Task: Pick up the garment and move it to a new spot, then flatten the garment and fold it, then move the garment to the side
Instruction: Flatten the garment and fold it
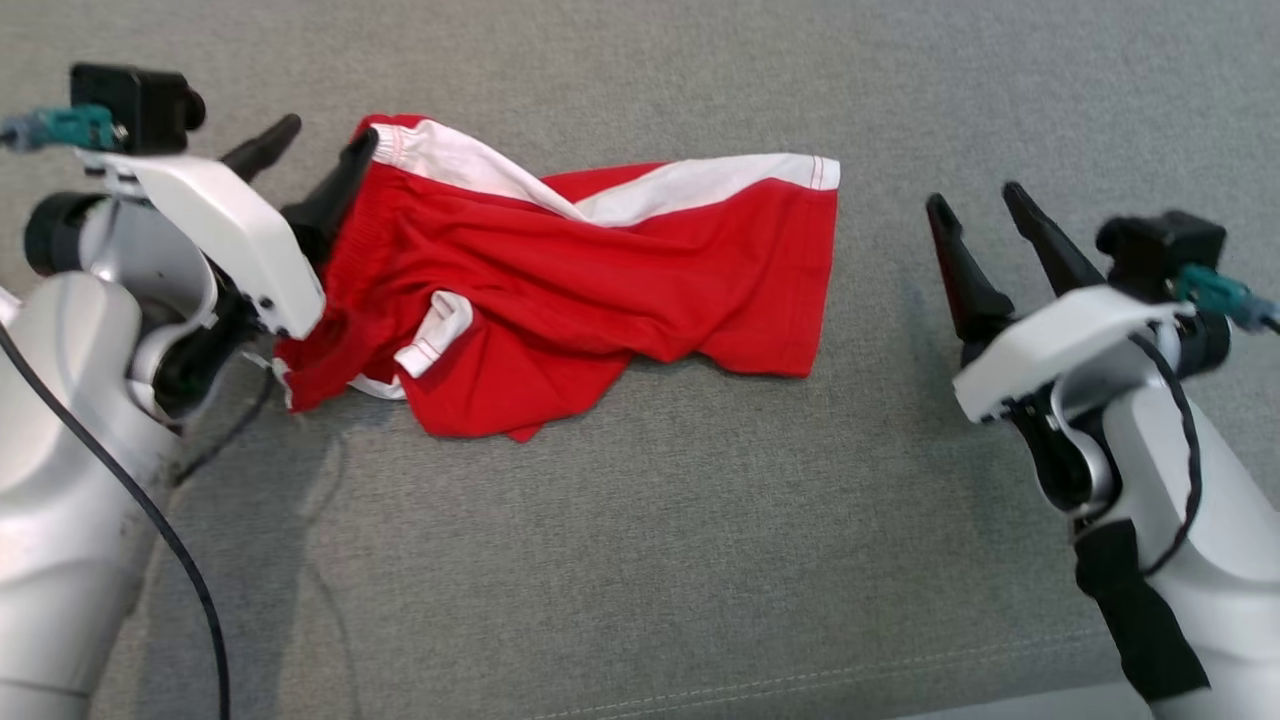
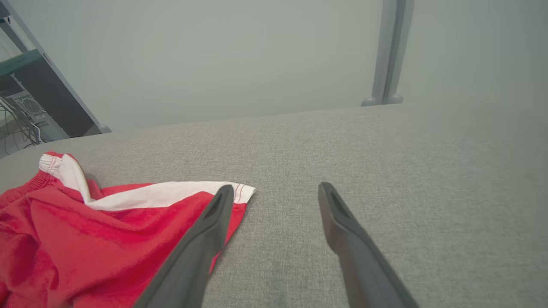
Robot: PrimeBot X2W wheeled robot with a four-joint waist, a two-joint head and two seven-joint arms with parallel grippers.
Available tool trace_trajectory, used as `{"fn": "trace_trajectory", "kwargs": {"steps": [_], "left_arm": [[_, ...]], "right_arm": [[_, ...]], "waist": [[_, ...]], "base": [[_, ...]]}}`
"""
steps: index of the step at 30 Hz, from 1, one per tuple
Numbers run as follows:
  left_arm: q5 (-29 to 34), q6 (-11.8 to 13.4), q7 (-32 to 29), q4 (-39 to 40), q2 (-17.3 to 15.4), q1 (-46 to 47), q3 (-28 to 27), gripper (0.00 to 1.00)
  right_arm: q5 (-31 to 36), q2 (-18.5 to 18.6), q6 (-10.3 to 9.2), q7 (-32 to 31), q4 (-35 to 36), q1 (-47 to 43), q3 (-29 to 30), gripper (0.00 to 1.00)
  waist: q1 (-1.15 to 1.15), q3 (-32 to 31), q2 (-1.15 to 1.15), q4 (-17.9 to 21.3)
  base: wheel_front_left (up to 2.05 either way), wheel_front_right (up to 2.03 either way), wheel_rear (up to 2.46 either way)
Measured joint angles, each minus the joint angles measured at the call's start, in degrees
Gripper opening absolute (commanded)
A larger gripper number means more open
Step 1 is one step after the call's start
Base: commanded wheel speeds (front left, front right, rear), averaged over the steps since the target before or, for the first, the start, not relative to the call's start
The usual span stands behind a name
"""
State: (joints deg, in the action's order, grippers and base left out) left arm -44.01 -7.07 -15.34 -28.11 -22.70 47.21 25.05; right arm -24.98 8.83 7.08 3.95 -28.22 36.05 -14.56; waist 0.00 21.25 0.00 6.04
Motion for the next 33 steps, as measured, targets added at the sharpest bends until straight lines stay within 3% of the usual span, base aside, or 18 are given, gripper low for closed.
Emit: {"fn": "trace_trajectory", "kwargs": {"steps": [12, 21, 33], "left_arm": [[-7.17, -0.01, -7.93, -4.65, -2.07, 7.28, 4.95, 1.0], [-9.38, -0.01, -8.33, -5.87, -2.15, 10.34, 7.26, 1.0], [-12.23, -0.01, -8.81, -7.03, -1.59, 13.27, 9.76, 1.0]], "right_arm": [[-6.71, -0.08, 0.0, -1.51, -11.59, 14.07, -12.98, 1.0], [-12.07, -0.24, 0.0, -2.54, -17.3, 21.5, -20.92, 1.0], [-18.26, -0.53, 0.0, -3.92, -23.46, 26.8, -26.79, 1.0]], "waist": [[0.0, 5.06, 0.0, 2.63], [0.0, 7.31, 0.0, 2.02], [0.0, 9.35, 0.0, 0.4]], "base": [[0.0, 0.0, 0.0], [0.0, 0.0, 0.0], [0.0, 0.0, 0.0]]}}
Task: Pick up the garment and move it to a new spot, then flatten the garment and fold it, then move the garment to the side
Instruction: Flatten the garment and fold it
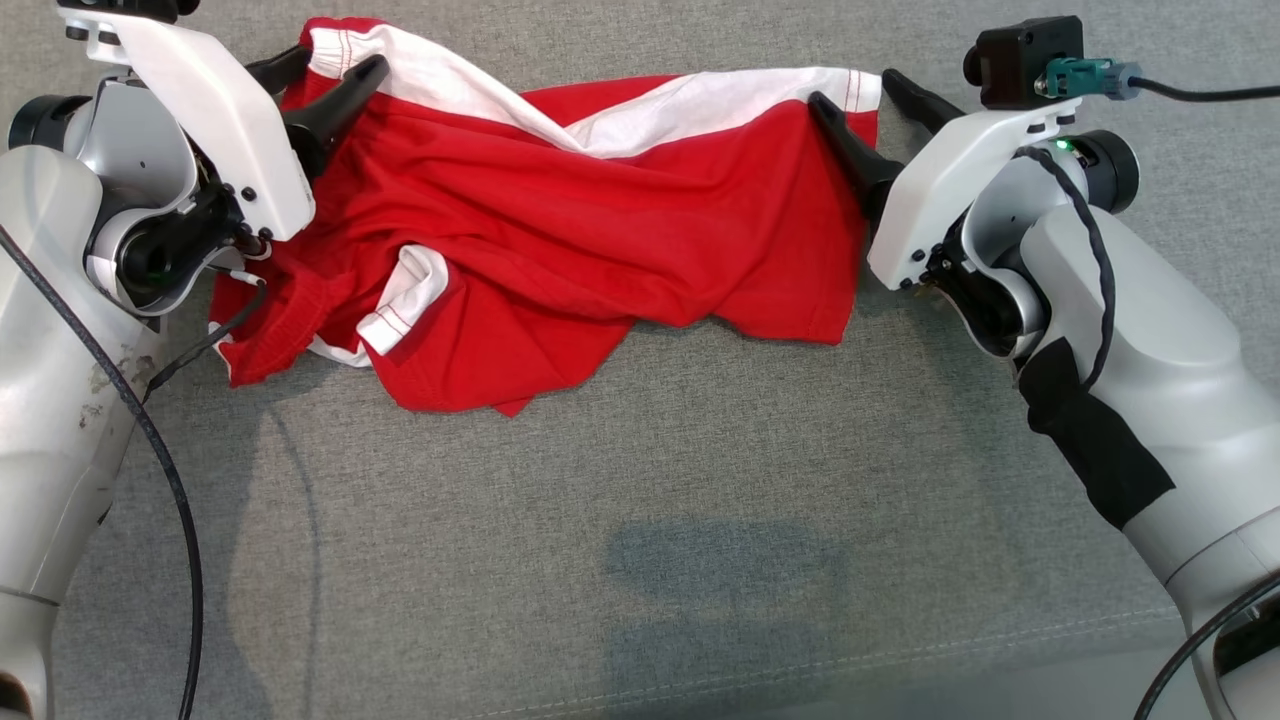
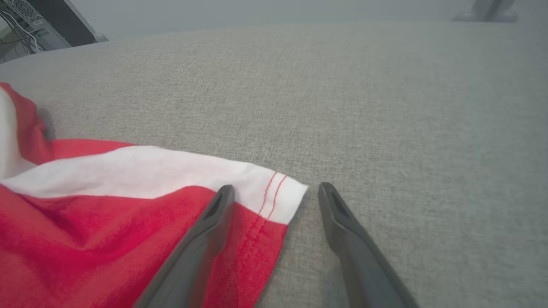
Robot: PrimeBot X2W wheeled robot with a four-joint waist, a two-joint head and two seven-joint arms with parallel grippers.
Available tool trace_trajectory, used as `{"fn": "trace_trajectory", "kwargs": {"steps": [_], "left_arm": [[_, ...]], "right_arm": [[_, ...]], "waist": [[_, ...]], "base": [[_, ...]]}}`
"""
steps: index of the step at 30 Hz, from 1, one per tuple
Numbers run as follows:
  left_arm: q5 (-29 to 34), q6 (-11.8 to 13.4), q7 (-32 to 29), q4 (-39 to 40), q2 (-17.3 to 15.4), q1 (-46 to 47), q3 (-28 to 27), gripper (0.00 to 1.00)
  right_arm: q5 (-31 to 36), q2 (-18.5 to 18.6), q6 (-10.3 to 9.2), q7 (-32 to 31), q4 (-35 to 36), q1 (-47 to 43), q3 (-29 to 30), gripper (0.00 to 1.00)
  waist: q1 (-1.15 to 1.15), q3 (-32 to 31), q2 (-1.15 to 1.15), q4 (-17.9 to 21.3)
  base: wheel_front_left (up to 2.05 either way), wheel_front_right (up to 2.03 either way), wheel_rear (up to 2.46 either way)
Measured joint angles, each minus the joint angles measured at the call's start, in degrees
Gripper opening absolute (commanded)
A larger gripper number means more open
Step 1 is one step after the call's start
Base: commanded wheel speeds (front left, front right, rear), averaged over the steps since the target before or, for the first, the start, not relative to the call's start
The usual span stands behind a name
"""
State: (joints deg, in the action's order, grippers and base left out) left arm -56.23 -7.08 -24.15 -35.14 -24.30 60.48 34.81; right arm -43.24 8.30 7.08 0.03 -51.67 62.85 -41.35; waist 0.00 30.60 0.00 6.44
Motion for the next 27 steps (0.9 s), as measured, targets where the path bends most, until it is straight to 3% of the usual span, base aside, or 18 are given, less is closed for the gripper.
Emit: {"fn": "trace_trajectory", "kwargs": {"steps": [2, 3, 4, 5, 11, 15, 19, 23, 25, 27], "left_arm": [[-0.44, 0.0, 0.04, -0.21, 0.09, 0.14, 0.58, 1.0], [-0.45, 0.0, 0.05, -0.38, 0.1, 0.21, 0.83, 0.88], [-0.45, 0.0, 0.11, -0.74, 0.12, 0.35, 1.04, 0.44], [-0.8, 0.0, 0.13, -0.92, 0.13, 0.49, 1.16, 0.0], [-2.49, 0.0, 1.75, 0.38, -0.2, 1.05, 1.68, 0.0], [-2.91, 0.0, 3.11, 3.76, -1.45, 0.98, 2.5, 0.0], [-4.13, 0.0, 3.78, 11.16, -3.87, -1.17, 2.94, 0.0], [-7.14, 0.76, 1.27, 22.5, -8.15, -7.67, 2.91, 0.0], [-9.69, 2.09, -1.1, 27.86, -10.43, -10.59, 2.57, 0.0], [-12.59, 3.19, -2.4, 29.4, -10.78, -11.29, 1.25, 0.0]], "right_arm": [[-0.94, 0.0, 0.0, 0.01, -0.8, 0.83, -0.7, 1.0], [-1.27, 0.01, 0.0, 0.2, -1.1, 1.21, -1.21, 1.0], [-1.68, -0.02, 0.0, 0.4, -1.25, 1.48, -1.58, 0.4], [-2.5, -0.09, 0.0, 0.49, -1.49, 1.58, -1.78, 0.0], [-4.67, 1.09, 0.16, 3.36, -1.51, 1.69, -3.82, 0.0], [-6.52, 4.13, 0.15, 6.99, 1.96, -0.19, -4.72, 0.0], [-9.59, 9.7, 0.15, 9.68, 10.53, -6.49, -5.55, 0.0], [-12.91, 18.23, 0.16, 9.98, 22.42, -14.58, -4.39, 0.0], [-14.41, 22.4, 0.16, 8.11, 27.24, -16.85, -2.55, 0.0], [-16.67, 23.66, 0.16, 4.12, 29.88, -16.25, -0.51, 0.0]], "waist": [[0.0, 0.16, 0.0, -0.22], [0.0, 0.24, 0.0, -0.31], [0.0, 0.31, 0.0, -0.37], [0.0, 0.33, 0.0, -0.39], [0.0, 0.1, 0.0, -0.68], [0.0, -0.75, 0.0, -1.11], [0.0, -2.18, 0.0, -1.65], [0.0, -3.41, 0.0, -2.11], [0.0, -3.54, 0.0, -2.17], [0.0, -3.74, 0.0, -1.98]], "base": [[0.0, 0.0, 0.0], [0.0, 0.0, 0.0], [0.0, 0.0, 0.0], [0.0, 0.0, 0.0], [0.0, 0.0, 0.0], [0.0, 0.0, 0.0], [0.0, 0.0, 0.0], [0.0, 0.0, 0.0], [0.0, 0.0, 0.0], [0.0, 0.0, 0.0]]}}
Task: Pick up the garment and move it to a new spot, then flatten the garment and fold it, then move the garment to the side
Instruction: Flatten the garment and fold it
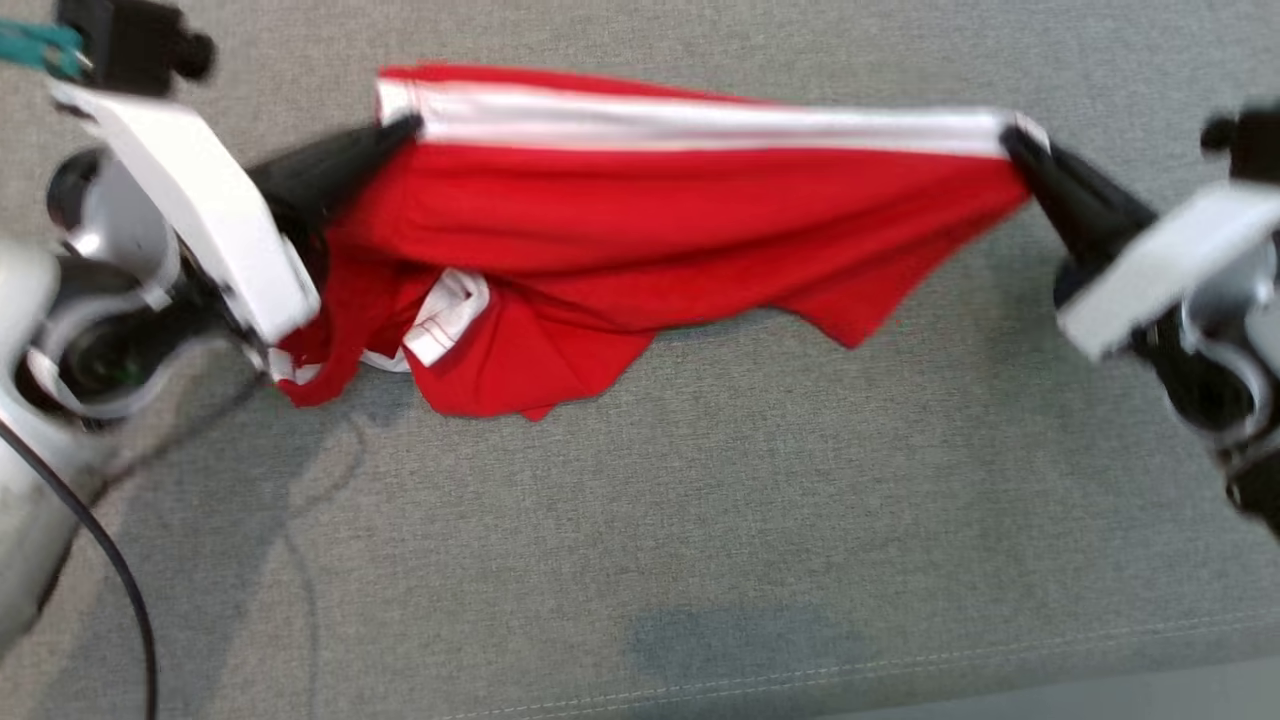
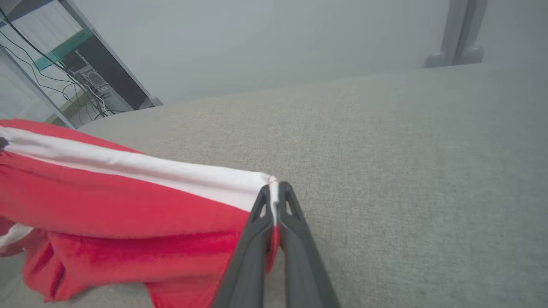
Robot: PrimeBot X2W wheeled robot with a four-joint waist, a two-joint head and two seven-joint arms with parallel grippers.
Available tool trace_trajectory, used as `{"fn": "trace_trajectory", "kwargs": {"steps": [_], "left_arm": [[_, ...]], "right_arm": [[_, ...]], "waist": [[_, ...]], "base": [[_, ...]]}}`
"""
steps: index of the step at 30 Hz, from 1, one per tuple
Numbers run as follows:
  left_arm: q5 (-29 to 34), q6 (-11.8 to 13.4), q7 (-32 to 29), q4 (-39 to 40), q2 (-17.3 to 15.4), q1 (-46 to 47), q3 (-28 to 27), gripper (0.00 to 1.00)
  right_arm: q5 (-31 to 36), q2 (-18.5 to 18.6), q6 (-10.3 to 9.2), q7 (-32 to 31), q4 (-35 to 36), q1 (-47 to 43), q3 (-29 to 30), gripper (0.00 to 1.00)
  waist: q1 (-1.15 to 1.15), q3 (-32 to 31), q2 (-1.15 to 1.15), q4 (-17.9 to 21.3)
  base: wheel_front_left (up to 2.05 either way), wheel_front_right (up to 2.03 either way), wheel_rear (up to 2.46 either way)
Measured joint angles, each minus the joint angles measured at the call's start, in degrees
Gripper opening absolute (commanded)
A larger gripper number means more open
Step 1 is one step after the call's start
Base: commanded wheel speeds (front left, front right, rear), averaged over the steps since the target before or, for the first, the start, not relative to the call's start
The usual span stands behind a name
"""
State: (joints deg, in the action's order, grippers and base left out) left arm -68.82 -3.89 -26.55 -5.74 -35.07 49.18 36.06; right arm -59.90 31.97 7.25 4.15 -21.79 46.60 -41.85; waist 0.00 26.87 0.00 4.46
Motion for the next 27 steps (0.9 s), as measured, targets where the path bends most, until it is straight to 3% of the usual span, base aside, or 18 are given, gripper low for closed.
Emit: {"fn": "trace_trajectory", "kwargs": {"steps": [2, 4, 8, 12, 15, 16, 19, 23, 27], "left_arm": [[-3.7, 0.49, -1.2, -2.53, 1.3, 2.11, -2.32, 0.0], [-4.2, 0.94, -1.3, -8.91, 3.27, 8.34, -3.87, 0.0], [-1.53, -0.35, 2.56, -19.4, 6.92, 25.19, -6.91, 0.0], [2.93, -2.94, 5.55, -20.65, 7.13, 36.55, -6.38, 0.0], [1.29, -3.18, 7.81, -17.92, 7.12, 34.43, -5.6, 0.0], [0.4, -3.18, 11.04, -12.55, 5.95, 28.76, -3.8, 0.0], [-1.21, -3.19, 19.05, -6.73, 4.38, 16.52, -1.2, 0.0], [-4.67, -3.18, 28.87, -4.17, 5.64, -0.41, 3.3, 0.0], [-4.74, -3.18, 36.07, -4.3, 4.98, -7.72, 6.36, 0.0]], "right_arm": [[-2.0, -1.69, 0.0, -4.66, -0.43, 4.6, 1.01, 0.0], [-1.53, -5.48, 0.0, -6.73, -5.66, 14.22, 2.55, 0.0], [6.57, -12.02, 0.02, -0.63, -17.41, 37.78, 7.03, 0.0], [12.09, -12.41, 0.07, 4.08, -21.83, 49.24, 7.01, 0.0], [13.72, -10.55, 0.05, 4.03, -21.15, 47.19, 3.82, 0.0], [13.38, -9.21, 0.05, 2.31, -18.09, 42.8, 0.88, 0.0], [11.41, -7.77, 0.05, 1.22, -12.13, 33.03, -3.43, 0.0], [10.31, -5.98, 0.07, 3.57, -6.94, 19.71, -8.32, 0.0], [7.19, -5.06, 0.0, 6.21, -4.46, 10.97, -9.07, 0.0]], "waist": [[0.0, -0.17, 0.0, 0.45], [0.0, -0.45, 0.0, 1.12], [0.0, -2.42, 0.0, 2.37], [0.0, -4.37, 0.0, 2.56], [0.0, -5.24, 0.0, 1.26], [0.0, -4.97, 0.0, 0.14], [0.0, -3.03, 0.0, -1.03], [0.0, -0.17, 0.0, -2.48], [0.0, 1.27, 0.0, -3.93]], "base": [[0.0, 0.0, 0.0], [0.0, 0.0, 0.0], [0.0, 0.0, 0.0], [0.0, 0.0, 0.0], [0.0, 0.0, 0.0], [0.0, 0.0, 0.0], [0.0, 0.0, 0.0], [0.0, 0.0, 0.0], [0.0, 0.0, 0.0]]}}
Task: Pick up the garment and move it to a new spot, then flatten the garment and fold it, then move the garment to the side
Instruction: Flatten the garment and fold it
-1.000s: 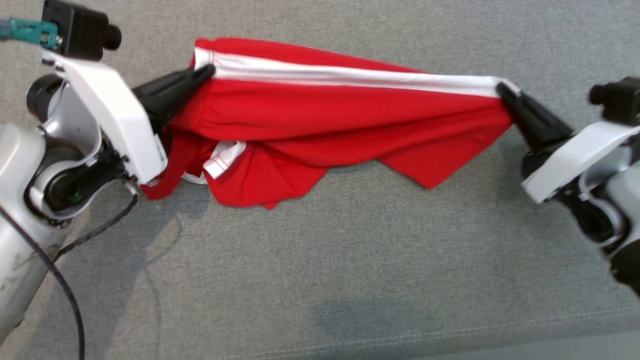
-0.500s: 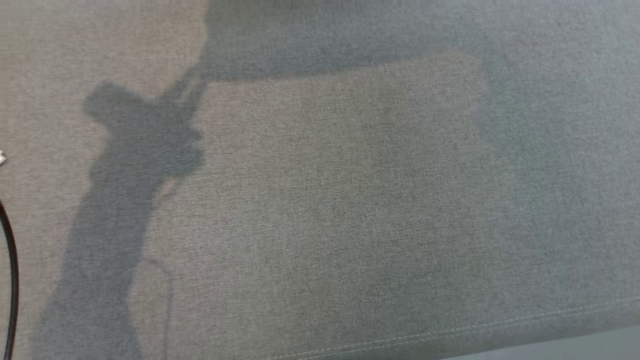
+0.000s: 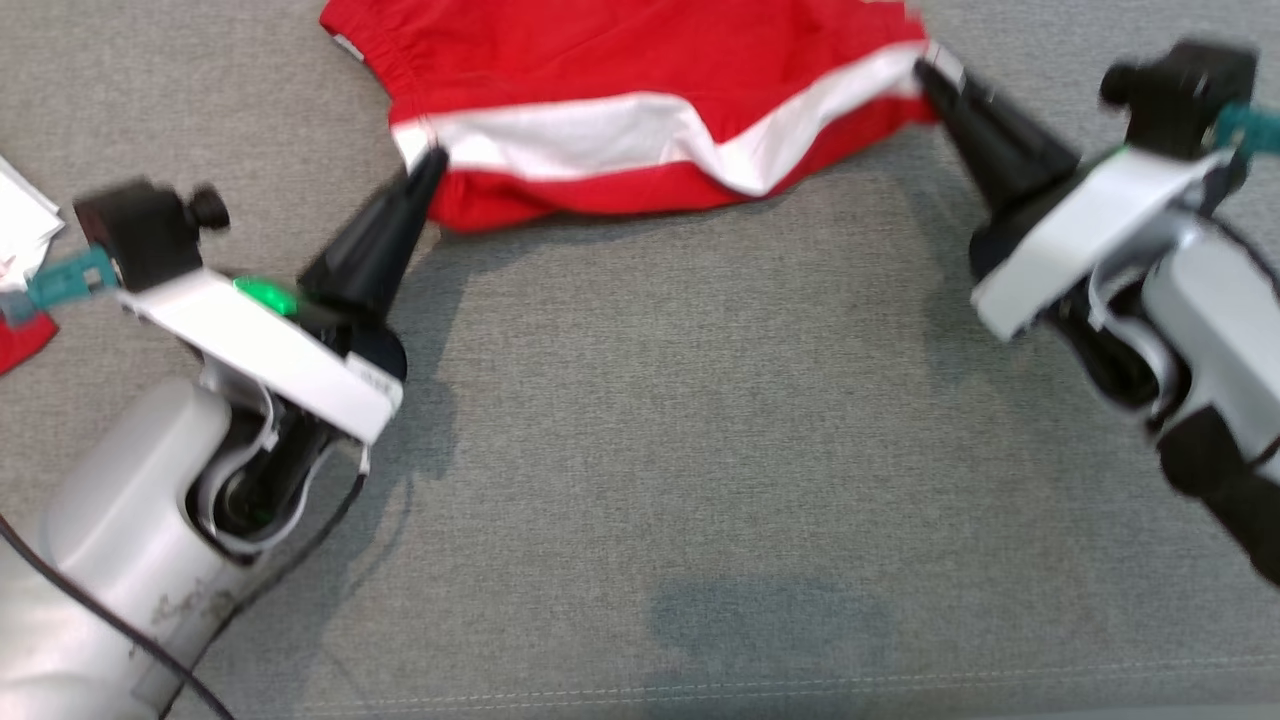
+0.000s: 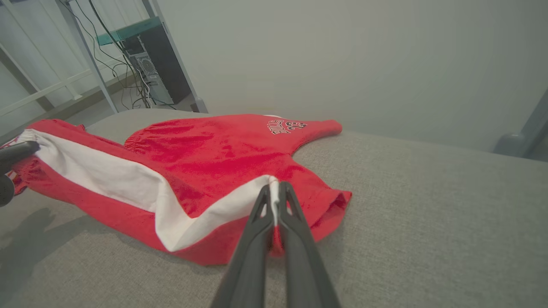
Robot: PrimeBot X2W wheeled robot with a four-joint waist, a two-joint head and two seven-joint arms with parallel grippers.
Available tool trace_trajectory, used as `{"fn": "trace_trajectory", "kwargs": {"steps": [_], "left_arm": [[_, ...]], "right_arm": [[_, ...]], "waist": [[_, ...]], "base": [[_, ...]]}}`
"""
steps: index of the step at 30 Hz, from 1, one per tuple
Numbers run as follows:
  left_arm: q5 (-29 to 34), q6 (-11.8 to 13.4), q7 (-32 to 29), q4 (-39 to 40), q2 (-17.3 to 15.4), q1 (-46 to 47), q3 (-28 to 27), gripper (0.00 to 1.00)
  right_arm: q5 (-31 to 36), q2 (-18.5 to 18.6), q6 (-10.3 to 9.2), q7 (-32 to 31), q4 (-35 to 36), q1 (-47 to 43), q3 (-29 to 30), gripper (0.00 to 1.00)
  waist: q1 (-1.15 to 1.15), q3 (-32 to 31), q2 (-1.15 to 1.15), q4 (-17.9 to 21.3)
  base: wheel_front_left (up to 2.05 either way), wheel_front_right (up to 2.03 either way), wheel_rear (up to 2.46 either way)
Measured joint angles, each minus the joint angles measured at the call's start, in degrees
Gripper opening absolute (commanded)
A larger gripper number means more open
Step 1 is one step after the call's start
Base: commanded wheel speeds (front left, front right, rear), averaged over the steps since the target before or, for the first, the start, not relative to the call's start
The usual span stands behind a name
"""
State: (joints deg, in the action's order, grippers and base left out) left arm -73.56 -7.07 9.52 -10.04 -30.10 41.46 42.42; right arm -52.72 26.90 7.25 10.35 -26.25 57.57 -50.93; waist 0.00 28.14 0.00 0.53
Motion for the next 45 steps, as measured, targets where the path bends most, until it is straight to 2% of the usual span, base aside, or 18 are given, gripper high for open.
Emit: {"fn": "trace_trajectory", "kwargs": {"steps": [5, 9, 12, 15, 19, 25, 30, 31, 32, 33, 34, 35, 36, 39, 40, 45], "left_arm": [[-0.08, 0.0, 2.4, -0.86, -1.45, -4.97, 2.41, 0.0], [-0.69, 0.0, 2.96, -0.41, -3.57, -10.08, 2.63, 0.0], [-1.44, 0.08, 2.96, 0.76, -5.03, -13.62, 2.97, 0.0], [-1.78, 1.23, 3.18, 2.68, -6.42, -16.57, 3.03, 0.0], [-1.88, 3.78, 3.25, 6.04, -7.31, -19.93, 3.26, 0.0], [-2.12, 7.94, 3.57, 9.44, -8.75, -24.11, 3.85, 0.0], [-2.14, 9.17, 3.61, 10.53, -8.78, -24.98, 4.0, 0.0], [-2.21, 9.18, 3.57, 10.76, -8.69, -24.99, 4.1, 0.0], [-2.21, 9.23, 3.54, 10.85, -8.65, -24.99, 4.21, 0.0], [-2.21, 9.58, 3.54, 10.83, -8.56, -24.99, 4.27, 0.14], [-2.43, 9.68, 3.39, 10.71, -8.39, -25.04, 4.26, 0.14], [-3.14, 9.68, 3.03, 10.5, -8.11, -25.13, 4.28, 0.44], [-3.27, 9.75, 3.04, 10.37, -7.84, -25.32, 4.33, 1.0], [-3.56, 9.83, 2.68, 10.42, -7.47, -26.13, 4.83, 1.0], [-3.42, 10.58, 2.7, 10.53, -7.48, -26.43, 4.75, 1.0], [-0.33, 17.19, 3.94, 11.91, -10.33, -29.04, 2.47, 1.0]], "right_arm": [[-3.56, 1.03, 0.0, 2.07, 4.27, -9.37, 3.39, 0.0], [-3.85, 3.39, 0.0, 1.92, 8.76, -15.21, 6.51, 0.0], [-4.05, 4.68, 0.0, -0.87, 12.74, -19.62, 8.4, 0.0], [-3.94, 5.02, 0.0, -3.12, 16.03, -25.19, 10.74, 0.0], [-3.13, 3.9, 0.0, -4.74, 18.95, -32.84, 15.39, 0.0], [1.09, -0.13, 0.0, -8.2, 22.93, -43.41, 21.01, 0.0], [4.38, -3.14, 0.0, -11.1, 24.51, -46.51, 24.39, 0.0], [5.54, -3.5, 0.0, -12.15, 24.84, -47.08, 24.68, 0.12], [6.7, -3.8, 0.0, -12.89, 25.24, -47.75, 25.14, 0.42], [7.42, -4.11, 0.0, -13.69, 25.43, -48.27, 25.59, 0.75], [8.14, -4.13, 0.0, -14.78, 25.77, -48.69, 25.52, 0.75], [9.35, -4.02, 0.0, -15.64, 26.11, -48.88, 25.13, 1.0], [10.21, -4.3, 0.0, -16.14, 26.11, -49.08, 25.5, 1.0], [10.92, -4.66, 0.0, -17.41, 26.77, -50.58, 27.02, 1.0], [10.99, -4.91, 0.0, -17.42, 27.09, -51.2, 27.89, 1.0], [13.49, -5.5, 0.0, -17.12, 29.36, -53.5, 33.25, 1.0]], "waist": [[0.0, -1.56, 0.0, -0.85], [0.0, -3.59, 0.0, -0.17], [0.0, -5.26, 0.0, 0.51], [0.0, -6.92, 0.0, 1.01], [0.0, -8.98, 0.0, 1.4], [0.0, -10.6, 0.0, 1.49], [0.0, -10.29, 0.0, 1.36], [0.0, -10.25, 0.0, 1.2], [0.0, -10.22, 0.0, 1.02], [0.0, -10.21, 0.0, 0.87], [0.0, -10.2, 0.0, 0.72], [0.0, -10.26, 0.0, 0.6], [0.0, -10.41, 0.0, 0.52], [0.0, -11.07, 0.0, 0.18], [0.0, -11.4, 0.0, 0.06], [0.0, -13.55, 0.0, -0.56]], "base": [[0.0, 0.0, 0.0], [0.0, 0.0, 0.0], [0.0, 0.0, 0.0], [0.0, 0.0, 0.0], [0.0, 0.0, 0.0], [0.0, 0.0, 0.0], [0.0, 0.0, 0.0], [0.0, 0.0, 0.0], [0.0, 0.0, 0.0], [0.0, 0.0, 0.0], [0.0, 0.0, 0.0], [0.0, 0.0, 0.0], [0.0, 0.0, 0.0], [0.0, 0.0, 0.0], [0.0, 0.0, 0.0], [0.0, 0.0, 0.0]]}}
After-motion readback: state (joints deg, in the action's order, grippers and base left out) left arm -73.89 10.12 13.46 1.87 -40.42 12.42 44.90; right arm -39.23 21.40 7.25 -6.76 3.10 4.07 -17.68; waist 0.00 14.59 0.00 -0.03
